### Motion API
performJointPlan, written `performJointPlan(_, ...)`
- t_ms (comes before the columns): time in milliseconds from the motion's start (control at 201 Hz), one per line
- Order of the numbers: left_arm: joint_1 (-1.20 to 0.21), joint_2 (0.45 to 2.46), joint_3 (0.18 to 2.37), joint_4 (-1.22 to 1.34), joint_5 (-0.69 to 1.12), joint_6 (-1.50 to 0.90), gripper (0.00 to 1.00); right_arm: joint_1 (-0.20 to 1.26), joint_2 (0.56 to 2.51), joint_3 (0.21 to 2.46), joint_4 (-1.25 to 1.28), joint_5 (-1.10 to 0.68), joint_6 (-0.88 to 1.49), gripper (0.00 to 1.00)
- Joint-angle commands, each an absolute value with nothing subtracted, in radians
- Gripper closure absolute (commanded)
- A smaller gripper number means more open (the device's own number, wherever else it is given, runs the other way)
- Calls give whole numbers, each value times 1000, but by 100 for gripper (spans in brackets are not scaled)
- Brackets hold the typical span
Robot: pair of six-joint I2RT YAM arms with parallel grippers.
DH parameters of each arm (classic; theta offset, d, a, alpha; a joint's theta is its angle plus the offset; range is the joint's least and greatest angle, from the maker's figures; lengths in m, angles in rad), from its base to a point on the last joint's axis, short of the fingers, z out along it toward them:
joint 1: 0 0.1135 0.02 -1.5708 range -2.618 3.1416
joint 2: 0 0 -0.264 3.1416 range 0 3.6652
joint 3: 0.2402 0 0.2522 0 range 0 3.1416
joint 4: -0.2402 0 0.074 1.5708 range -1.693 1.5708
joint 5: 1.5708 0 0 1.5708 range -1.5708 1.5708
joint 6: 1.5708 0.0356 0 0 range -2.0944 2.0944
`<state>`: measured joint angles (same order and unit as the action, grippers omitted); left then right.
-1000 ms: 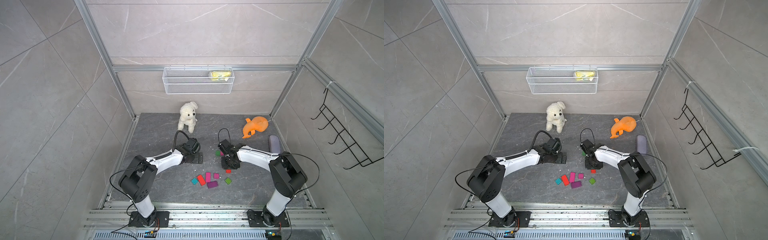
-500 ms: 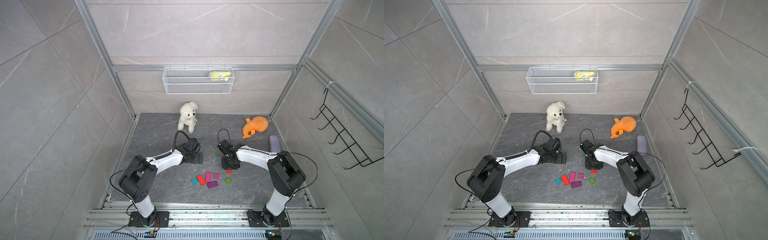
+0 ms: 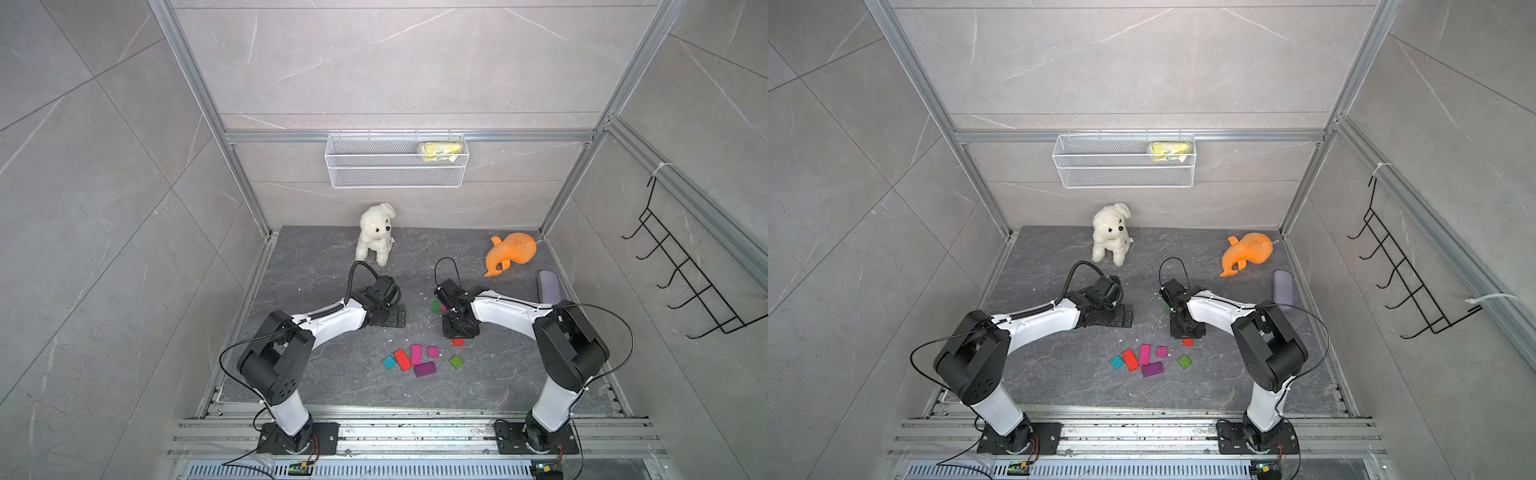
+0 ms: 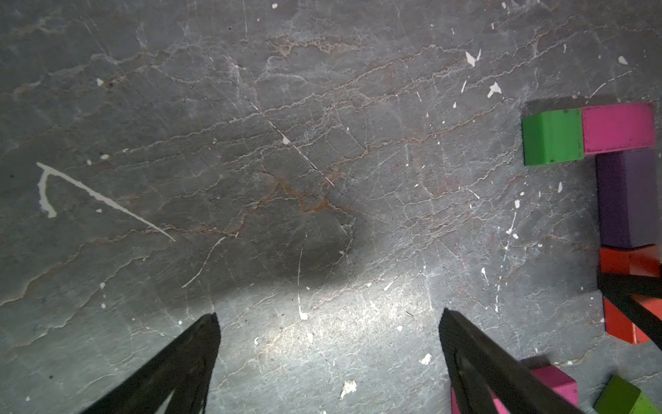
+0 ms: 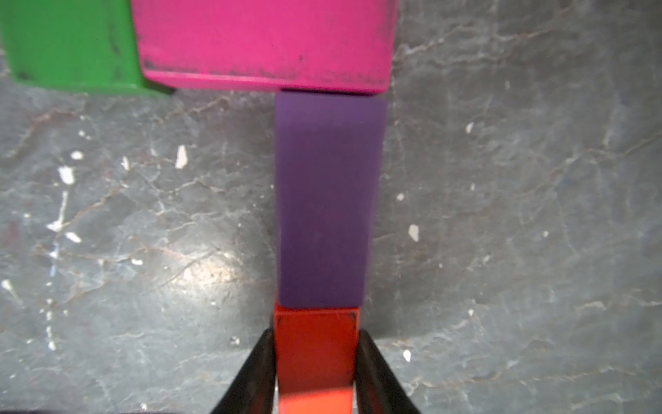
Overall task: Assemble the number 7 with building blocks
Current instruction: Assemble the building block at the center of the board.
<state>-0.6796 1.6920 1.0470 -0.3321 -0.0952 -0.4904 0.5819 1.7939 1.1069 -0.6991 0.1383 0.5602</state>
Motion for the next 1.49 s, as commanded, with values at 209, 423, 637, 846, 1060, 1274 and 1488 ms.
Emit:
performJointPlan(209,-674,1695,1055,-327,-95,-492,0,586,1815,1139,-730,166,571,58)
performJointPlan(423,-674,1694,1052,-327,-98,-492,0,586,1801,1141,-739,171,571,56)
performJointPlan(637,-674,1699,1055,-324,-94,-494,0,586,1817,1150,-744,175,569,57)
performJointPlan(846,-674,1700,1055,-326,-95,-491,0,585,1824,1153,-741,175,571,58)
performJointPlan(1060,-674,1704,1057,-325,-93,-491,0,581,1831,1153,-743,179,571,58)
performJointPlan(1274,-672,1706,1057,-324,-92,-491,0,577,1835,1153,-743,179,569,58)
performJointPlan(1488,-672,1709,1059,-325,-92,-494,0,574,1838,1155,-742,179,566,58)
